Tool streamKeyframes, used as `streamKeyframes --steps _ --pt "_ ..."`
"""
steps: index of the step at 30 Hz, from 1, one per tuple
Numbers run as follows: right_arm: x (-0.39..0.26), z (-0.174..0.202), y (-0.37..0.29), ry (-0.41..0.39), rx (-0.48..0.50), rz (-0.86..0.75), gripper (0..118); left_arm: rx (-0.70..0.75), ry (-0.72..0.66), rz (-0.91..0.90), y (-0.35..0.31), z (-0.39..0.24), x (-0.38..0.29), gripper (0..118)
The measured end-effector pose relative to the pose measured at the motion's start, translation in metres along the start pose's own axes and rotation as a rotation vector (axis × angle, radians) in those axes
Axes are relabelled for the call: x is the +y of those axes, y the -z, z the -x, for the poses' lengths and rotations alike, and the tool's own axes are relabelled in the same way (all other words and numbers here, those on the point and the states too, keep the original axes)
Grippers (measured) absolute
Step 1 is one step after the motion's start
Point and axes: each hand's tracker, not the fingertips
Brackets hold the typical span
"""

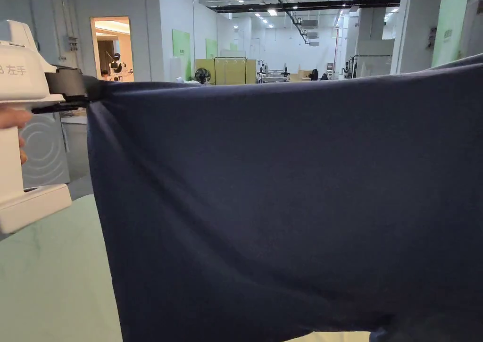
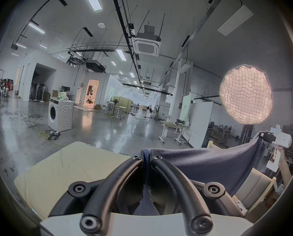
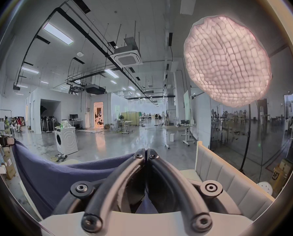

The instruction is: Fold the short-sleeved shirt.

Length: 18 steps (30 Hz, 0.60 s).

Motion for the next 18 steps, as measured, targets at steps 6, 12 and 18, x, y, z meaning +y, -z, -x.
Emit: streamKeyframes --steps 6,12,18 --pt "-0.011 -0.012 0.015 0.009 -0.008 0.002 1 -0.007 0.026 -0.002 0.025 0.005 -0.006 6" --pt "-0.014 0.015 0.014 -0.064 -0.056 -0.044 1 0.014 0.072 0.017 0.049 -0.032 -0.009 6" --pt "-0.024 -0.014 0.057 -0.097 -0.108 -0.036 1 0.036 0.128 0.049 0.086 -0.031 -0.002 6"
